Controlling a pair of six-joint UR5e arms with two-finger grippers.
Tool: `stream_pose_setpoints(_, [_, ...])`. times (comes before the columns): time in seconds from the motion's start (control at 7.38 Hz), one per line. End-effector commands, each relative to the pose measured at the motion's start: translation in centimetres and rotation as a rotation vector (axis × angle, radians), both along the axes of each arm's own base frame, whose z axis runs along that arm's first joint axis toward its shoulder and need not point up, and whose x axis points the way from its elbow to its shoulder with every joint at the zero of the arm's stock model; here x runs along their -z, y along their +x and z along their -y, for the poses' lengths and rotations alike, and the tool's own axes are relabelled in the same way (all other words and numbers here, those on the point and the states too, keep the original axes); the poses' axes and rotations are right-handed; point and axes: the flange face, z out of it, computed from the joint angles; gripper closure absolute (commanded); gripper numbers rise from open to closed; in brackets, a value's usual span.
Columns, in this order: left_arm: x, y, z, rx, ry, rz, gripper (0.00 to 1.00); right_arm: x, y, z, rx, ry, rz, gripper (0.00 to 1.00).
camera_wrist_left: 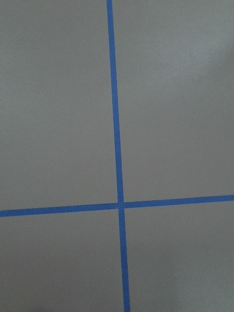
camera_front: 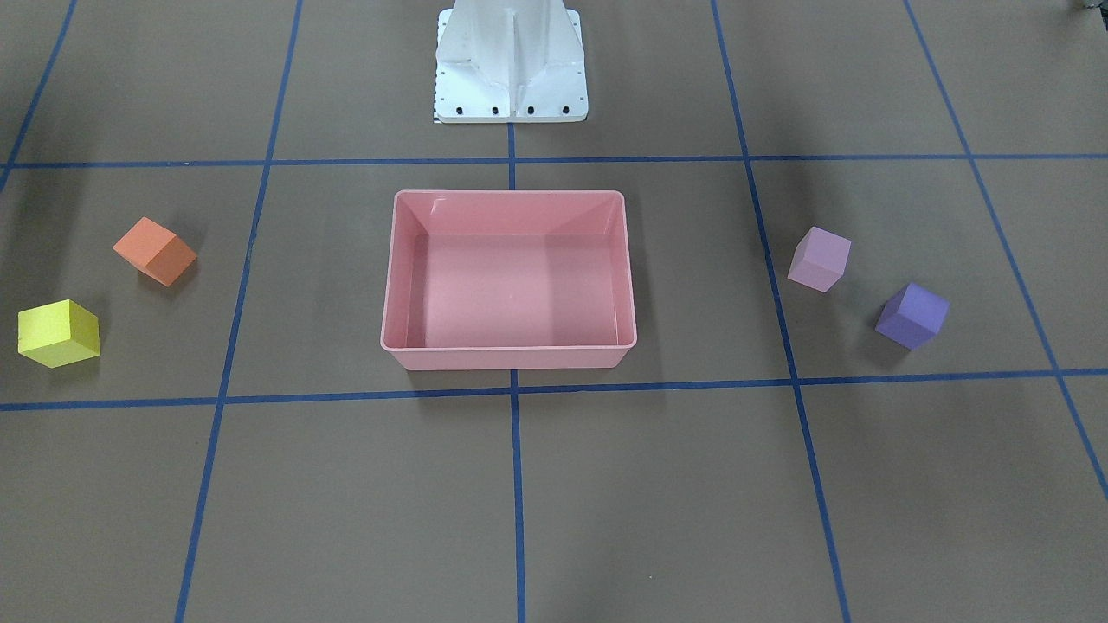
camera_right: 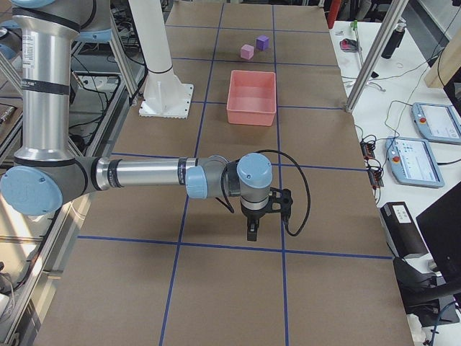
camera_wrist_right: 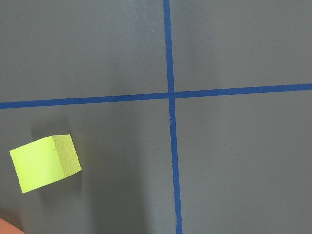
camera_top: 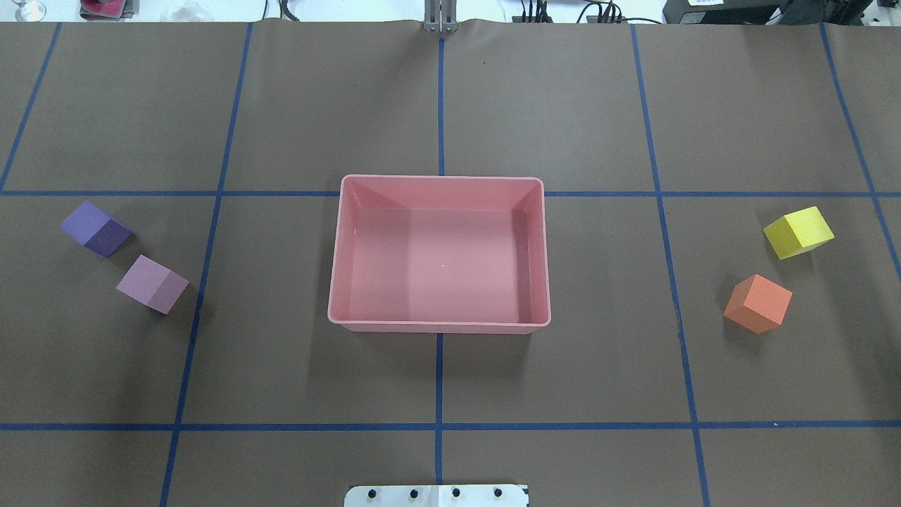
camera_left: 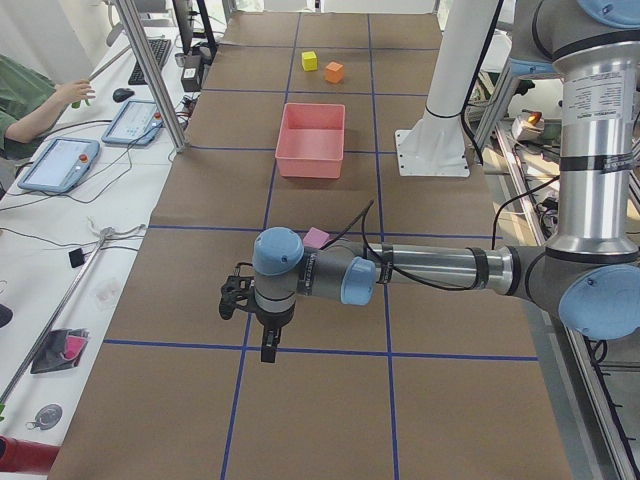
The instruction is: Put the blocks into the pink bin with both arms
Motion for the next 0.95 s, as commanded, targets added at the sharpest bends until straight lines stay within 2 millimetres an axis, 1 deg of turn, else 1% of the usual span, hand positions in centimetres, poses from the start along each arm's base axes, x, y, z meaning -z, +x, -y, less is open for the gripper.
stream_pose_setpoints(0.0, [0.0,0.0,0.0,0.000,0.001,-0.001,0.00,-0.1,0.0,-0.1,0.000,-0.005,0.007,0.00])
stream_pose_setpoints(0.14, [0.0,0.0,0.0,0.000,0.001,-0.001,0.00,-0.1,-0.1,-0.1,0.001,-0.005,0.012,0.00])
stream_pose_setpoints(0.41, [0.7,0.0,0.4,-0.002,0.017,-0.004,0.00,0.2,-0.1,0.0,0.001,0.001,0.012,0.00])
stream_pose_setpoints(0.54, [3.1,0.3,1.0,-0.006,0.097,-0.011,0.00,0.8,-0.2,-0.1,0.002,0.012,0.018,0.00])
stream_pose_setpoints(0.68, [4.0,0.6,1.0,-0.008,0.170,-0.016,0.00,0.8,-0.2,0.2,0.002,0.012,0.015,0.00])
stream_pose_setpoints(0.81, [4.1,1.6,1.3,-0.024,0.176,-0.015,0.00,1.8,-1.2,1.2,0.019,0.033,0.007,0.00])
